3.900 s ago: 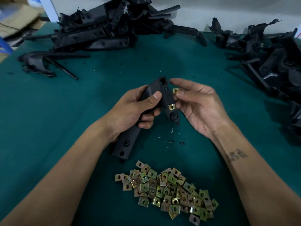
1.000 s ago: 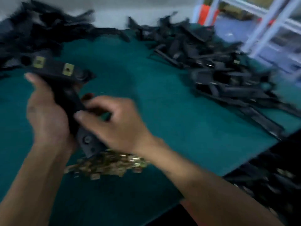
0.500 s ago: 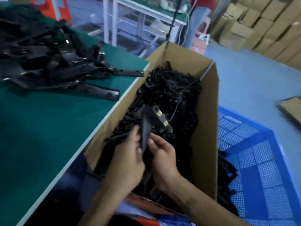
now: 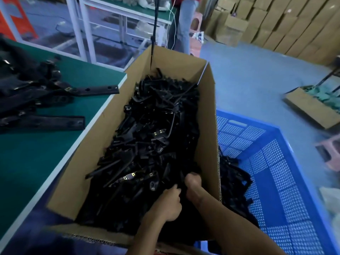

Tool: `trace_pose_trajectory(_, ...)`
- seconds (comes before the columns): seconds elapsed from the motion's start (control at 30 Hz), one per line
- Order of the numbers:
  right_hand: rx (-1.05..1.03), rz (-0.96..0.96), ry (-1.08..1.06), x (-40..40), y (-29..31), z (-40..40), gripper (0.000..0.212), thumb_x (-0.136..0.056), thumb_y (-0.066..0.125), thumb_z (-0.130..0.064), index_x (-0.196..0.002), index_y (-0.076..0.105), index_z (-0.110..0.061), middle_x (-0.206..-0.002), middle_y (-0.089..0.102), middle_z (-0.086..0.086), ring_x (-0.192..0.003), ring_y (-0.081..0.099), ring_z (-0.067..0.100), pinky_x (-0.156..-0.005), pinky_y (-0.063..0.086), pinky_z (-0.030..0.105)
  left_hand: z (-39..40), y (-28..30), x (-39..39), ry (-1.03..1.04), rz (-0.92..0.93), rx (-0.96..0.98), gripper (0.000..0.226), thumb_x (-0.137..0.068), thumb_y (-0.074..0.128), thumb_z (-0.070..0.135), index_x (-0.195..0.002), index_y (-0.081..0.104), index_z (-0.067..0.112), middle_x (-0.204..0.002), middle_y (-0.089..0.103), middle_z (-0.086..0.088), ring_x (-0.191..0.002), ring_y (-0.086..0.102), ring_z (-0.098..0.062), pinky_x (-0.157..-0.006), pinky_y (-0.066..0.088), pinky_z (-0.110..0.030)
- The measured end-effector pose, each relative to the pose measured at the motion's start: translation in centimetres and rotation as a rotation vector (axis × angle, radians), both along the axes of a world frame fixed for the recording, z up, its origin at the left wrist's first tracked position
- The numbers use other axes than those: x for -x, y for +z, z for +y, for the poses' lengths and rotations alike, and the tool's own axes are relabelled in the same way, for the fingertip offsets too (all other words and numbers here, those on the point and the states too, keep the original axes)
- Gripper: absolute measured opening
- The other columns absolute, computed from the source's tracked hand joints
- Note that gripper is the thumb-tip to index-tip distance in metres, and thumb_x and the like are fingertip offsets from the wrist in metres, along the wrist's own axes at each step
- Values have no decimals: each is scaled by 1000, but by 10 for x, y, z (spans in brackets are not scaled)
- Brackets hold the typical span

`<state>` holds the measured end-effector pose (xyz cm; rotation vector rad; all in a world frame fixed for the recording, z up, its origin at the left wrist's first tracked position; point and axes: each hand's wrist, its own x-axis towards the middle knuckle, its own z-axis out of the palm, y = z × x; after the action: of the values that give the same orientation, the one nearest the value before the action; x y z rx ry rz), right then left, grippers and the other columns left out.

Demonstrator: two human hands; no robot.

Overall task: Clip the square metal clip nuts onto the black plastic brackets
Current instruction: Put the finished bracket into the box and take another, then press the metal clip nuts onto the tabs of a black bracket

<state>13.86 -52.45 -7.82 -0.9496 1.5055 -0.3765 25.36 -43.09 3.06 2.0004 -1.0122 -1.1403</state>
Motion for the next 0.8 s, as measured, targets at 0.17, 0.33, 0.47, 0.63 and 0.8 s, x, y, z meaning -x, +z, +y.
trace_pose_trajectory(0.17, 141, 125, 88, -2, 8, 19, 44, -100, 44, 2, -142, 54, -3, -124, 66, 19, -109, 65, 38, -96, 55, 45, 76, -85, 72, -132, -201, 8, 40, -101, 36, 8, -138, 50, 11, -152, 42, -4, -142, 35, -26, -116, 32, -37)
trace_pose_trajectory(0.33, 773, 49, 426, -5, 47, 57, 51, -82, 49, 21, -112, 72, -13, -120, 66, 8, -118, 61, 27, -106, 44, 33, 141, -9, 54, 120, -261, 237, 34, -96, 47, 34, -121, 47, 58, -126, 63, 16, -120, 56, 0, -102, 44, -23)
trace_pose_trajectory(0.47, 1162, -355, 702, -48, 92, 115, 49, -82, 60, 27, -86, 72, -21, -100, 70, 3, -97, 68, 23, -90, 51, 39, 238, 64, 13, 477, -153, 565, 32, -93, 47, 32, -113, 62, 53, -109, 70, 25, -104, 64, 8, -96, 49, -20)
trace_pose_trajectory(0.63, 1124, -1068, 1196, -108, 154, 256, 37, -101, 51, -10, -74, 74, -16, -85, 73, -5, -79, 71, 18, -74, 51, 25, 421, 97, -33, 1115, -349, 887, 30, -96, 50, -4, -100, 74, 14, -89, 75, -10, -68, 69, -19, -52, 50, -23)
trace_pose_trajectory(0.8, 820, -1052, 1951, -194, 171, 394, 47, -87, 44, 15, -87, 79, -16, -90, 75, -16, -84, 70, 3, -79, 51, 14, 571, 69, -58, 1843, -521, 991, 31, -99, 49, 5, -80, 69, 19, -63, 52, -1, -50, 35, -16, -45, 30, -24)
